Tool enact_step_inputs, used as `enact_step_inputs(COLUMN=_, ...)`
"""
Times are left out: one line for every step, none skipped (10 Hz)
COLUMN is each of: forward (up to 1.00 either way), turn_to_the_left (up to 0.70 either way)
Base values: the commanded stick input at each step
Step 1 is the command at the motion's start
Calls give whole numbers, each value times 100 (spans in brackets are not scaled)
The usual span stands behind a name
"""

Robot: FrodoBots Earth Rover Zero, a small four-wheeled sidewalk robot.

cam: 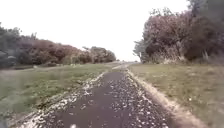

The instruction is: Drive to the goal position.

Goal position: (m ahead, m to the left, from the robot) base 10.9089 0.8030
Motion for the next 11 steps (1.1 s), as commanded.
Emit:
enact_step_inputs(forward=100, turn_to_the_left=0)
enact_step_inputs(forward=100, turn_to_the_left=0)
enact_step_inputs(forward=100, turn_to_the_left=0)
enact_step_inputs(forward=100, turn_to_the_left=0)
enact_step_inputs(forward=100, turn_to_the_left=0)
enact_step_inputs(forward=100, turn_to_the_left=0)
enact_step_inputs(forward=100, turn_to_the_left=0)
enact_step_inputs(forward=100, turn_to_the_left=0)
enact_step_inputs(forward=100, turn_to_the_left=0)
enact_step_inputs(forward=100, turn_to_the_left=0)
enact_step_inputs(forward=100, turn_to_the_left=0)
